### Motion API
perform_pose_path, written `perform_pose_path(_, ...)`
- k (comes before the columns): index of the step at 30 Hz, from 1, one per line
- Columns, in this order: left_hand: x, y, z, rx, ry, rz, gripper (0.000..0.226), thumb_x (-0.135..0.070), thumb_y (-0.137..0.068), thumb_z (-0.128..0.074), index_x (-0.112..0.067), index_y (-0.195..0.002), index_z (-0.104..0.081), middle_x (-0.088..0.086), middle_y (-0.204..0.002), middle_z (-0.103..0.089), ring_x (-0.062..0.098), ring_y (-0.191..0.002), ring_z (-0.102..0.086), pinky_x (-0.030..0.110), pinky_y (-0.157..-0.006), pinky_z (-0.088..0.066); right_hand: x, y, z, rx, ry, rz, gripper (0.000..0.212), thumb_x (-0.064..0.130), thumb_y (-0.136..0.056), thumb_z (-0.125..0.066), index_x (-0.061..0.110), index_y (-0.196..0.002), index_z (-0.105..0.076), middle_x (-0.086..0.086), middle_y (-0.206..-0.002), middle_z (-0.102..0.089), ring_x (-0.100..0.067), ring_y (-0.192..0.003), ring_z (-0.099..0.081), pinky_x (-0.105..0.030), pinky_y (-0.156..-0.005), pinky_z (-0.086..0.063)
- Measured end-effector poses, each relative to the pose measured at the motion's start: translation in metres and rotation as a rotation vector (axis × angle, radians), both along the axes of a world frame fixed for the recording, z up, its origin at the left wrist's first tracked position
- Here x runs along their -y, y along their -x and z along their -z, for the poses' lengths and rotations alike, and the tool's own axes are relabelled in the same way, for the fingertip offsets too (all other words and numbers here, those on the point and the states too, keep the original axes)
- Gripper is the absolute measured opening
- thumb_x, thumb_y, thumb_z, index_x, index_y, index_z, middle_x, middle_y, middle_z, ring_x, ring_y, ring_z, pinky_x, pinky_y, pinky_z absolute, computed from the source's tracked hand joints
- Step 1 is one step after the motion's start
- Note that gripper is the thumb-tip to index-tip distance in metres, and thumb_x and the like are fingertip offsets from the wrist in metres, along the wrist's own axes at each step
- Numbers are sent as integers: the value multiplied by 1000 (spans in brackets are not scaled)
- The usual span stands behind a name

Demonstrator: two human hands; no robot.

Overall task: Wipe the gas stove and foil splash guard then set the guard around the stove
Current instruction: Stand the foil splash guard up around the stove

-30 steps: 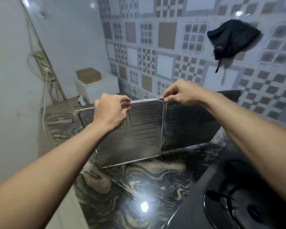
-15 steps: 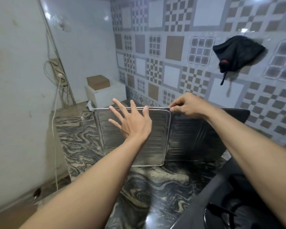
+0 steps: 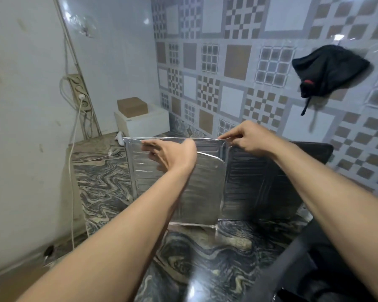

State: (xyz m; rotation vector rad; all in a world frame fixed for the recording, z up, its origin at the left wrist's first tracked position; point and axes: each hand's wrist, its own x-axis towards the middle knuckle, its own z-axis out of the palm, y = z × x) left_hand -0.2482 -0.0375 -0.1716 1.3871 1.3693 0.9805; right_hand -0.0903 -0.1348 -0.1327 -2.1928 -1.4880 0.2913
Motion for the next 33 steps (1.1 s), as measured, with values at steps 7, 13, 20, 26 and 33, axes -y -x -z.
perform_pose_path(7, -6, -8, -13, 47, 116, 132, 95, -25, -67, -48, -3, -154, -16, 16, -157, -35, 36, -137, -45, 46, -114, -37, 23, -15, -3, 170, 39, 101, 69, -13, -88, -45, 38, -132, -62, 1, -141, -57, 1, -59, -43, -12, -44, -31)
perform_pose_path(13, 21, -16, -19, -4, 37, 371, 60, -8, -65, -47, 7, -123, -52, 23, -90, -63, 30, -60, -59, 28, -44, -49, 73, -37, -8, 235, 3, 273, 67, -12, -87, -45, 36, -131, -63, -4, -144, -54, -21, -116, -60, -20, -90, -48)
perform_pose_path(20, 61, -42, -29, -38, 16, 776, 21, 9, -84, -42, 2, -86, -61, 6, -61, -64, 17, -55, -61, 24, -58, -47, 133, -53, -8, 293, 59, 461, 72, -10, -85, -42, 33, -142, -51, -9, -137, -60, -29, -118, -59, -39, -97, -50)
perform_pose_path(26, 72, -56, -35, -127, -39, 956, 22, 14, -86, -50, 0, -98, -62, 3, -60, -65, 5, -40, -58, 16, -39, -46, 149, -61, 15, 299, 20, 467, 72, -14, -88, -40, 36, -139, -55, -8, -145, -53, -32, -121, -58, -35, -88, -52)
perform_pose_path(33, 84, -65, -49, -211, -38, 1101, 61, 12, -90, -47, -11, -146, -46, 10, -90, -68, 8, -37, -57, 27, -32, -49, 192, -83, 15, 340, 15, 571, 77, -16, -86, -41, 35, -143, -49, -6, -149, -49, -31, -128, -54, -36, -93, -50)
